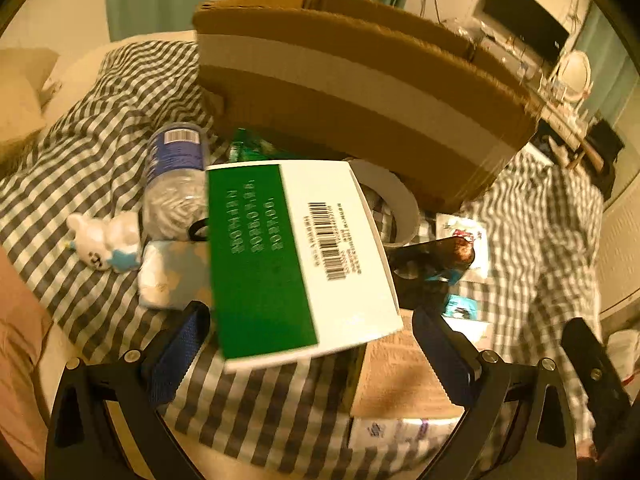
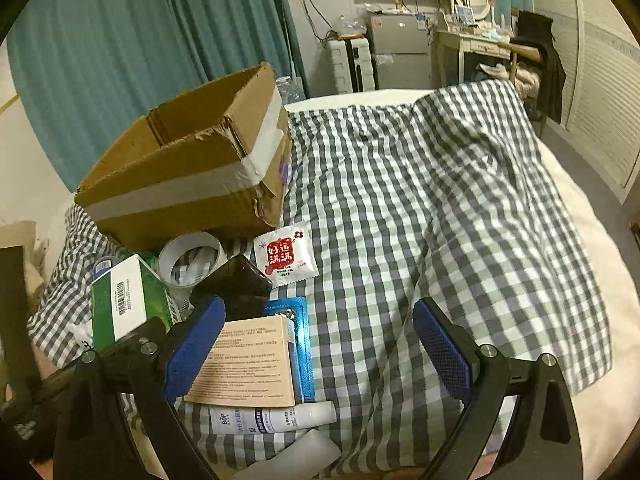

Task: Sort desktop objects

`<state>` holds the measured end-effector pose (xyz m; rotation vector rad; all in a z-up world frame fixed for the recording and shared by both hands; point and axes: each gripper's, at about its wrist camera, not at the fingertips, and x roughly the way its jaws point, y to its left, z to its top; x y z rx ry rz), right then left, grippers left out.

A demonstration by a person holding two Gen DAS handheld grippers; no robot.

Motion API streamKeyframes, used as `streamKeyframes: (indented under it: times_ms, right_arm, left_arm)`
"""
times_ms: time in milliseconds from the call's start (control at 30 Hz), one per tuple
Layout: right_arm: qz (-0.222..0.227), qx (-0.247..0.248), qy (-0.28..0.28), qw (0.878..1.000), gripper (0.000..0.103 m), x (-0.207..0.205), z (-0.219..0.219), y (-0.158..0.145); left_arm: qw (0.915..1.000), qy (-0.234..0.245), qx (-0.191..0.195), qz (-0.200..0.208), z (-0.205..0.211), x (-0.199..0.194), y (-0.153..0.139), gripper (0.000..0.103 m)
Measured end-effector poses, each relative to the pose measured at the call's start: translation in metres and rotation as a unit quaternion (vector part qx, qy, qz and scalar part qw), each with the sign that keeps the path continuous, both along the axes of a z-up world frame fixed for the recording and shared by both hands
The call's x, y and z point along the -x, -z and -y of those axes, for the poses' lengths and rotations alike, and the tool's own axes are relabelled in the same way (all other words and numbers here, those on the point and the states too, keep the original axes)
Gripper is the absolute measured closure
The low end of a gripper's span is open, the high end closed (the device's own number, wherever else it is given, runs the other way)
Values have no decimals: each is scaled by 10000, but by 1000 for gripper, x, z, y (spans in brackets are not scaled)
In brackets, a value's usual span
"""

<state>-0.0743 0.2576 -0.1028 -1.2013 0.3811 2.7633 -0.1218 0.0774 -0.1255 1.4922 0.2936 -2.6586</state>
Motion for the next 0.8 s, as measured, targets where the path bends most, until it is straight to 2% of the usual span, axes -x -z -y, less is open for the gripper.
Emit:
streamKeyframes:
  times_ms: [100, 167, 267, 333, 467, 533, 567, 800]
  right_arm:
    - [27, -33, -121, 9999, 8, 3, 6, 4]
    - [95, -63, -230, 9997, 8, 5, 10, 6]
    - [154, -44, -298, 9994, 8, 7, 14, 11]
    - [218, 9, -409, 9989, 8, 9, 18, 14]
    - [328, 108, -736, 9967, 8, 9, 33, 21]
    - [386, 152, -897, 9951, 3, 8, 42, 24]
    - [418, 140, -960, 9944, 0, 7, 46, 26]
    - [457, -98, -1151, 9923, 0, 5, 74, 35]
  left_arm:
    - [9998, 52, 209, -12, -2, 9, 6, 0]
    - [9998, 145, 115, -90, 3, 12, 7, 0]
    - [9991, 209, 5, -382, 15, 7, 5, 10]
    - [9986, 341, -75, -385, 19, 5, 5, 10]
    - [9972, 581, -44, -470, 28, -8, 1, 11]
    - [9966, 618, 17, -553, 34, -17, -4, 12]
    - [9962, 602, 7, -623, 40, -22, -8, 12]
    - [9921, 630, 138, -1079, 70, -46, -28, 14]
